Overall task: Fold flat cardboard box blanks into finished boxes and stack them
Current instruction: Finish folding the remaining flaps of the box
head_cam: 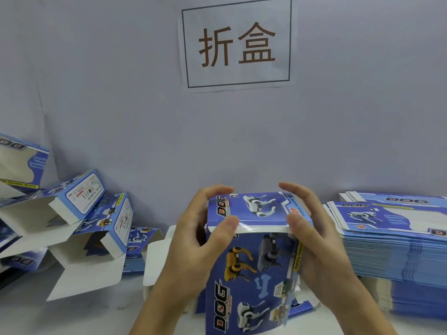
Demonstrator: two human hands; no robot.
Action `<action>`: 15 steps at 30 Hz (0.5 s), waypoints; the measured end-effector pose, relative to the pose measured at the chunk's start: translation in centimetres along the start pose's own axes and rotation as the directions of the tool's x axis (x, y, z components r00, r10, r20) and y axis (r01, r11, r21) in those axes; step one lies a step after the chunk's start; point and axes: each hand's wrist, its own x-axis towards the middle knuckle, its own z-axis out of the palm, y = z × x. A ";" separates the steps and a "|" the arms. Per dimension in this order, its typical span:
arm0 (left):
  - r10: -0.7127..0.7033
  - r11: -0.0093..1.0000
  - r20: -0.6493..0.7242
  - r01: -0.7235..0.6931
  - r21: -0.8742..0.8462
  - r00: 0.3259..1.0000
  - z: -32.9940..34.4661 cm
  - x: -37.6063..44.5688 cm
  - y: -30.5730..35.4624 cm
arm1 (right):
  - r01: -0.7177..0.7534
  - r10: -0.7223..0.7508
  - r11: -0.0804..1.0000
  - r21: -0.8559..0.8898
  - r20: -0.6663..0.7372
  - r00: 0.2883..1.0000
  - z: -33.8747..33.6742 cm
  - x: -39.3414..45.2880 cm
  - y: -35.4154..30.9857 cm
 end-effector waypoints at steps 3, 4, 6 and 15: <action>0.039 0.994 0.020 -0.041 0.102 0.999 -0.7 0.2 0.5 | 0.041 -0.044 0.996 -0.076 -0.032 0.999 -0.3 0.0 -0.2; 0.051 0.991 0.022 -0.054 0.124 0.998 -0.9 0.1 0.6 | 0.048 -0.053 0.992 -0.117 -0.046 0.998 -0.4 0.0 -0.4; 0.076 0.986 0.028 -0.080 0.149 0.997 -0.9 0.1 0.8 | 0.052 -0.061 0.985 -0.164 -0.051 0.997 -0.5 0.0 -0.5; -0.015 0.999 -0.032 0.013 -0.043 0.999 0.7 0.3 0.5 | 0.033 -0.045 0.988 -0.149 -0.079 0.996 0.8 0.3 -0.5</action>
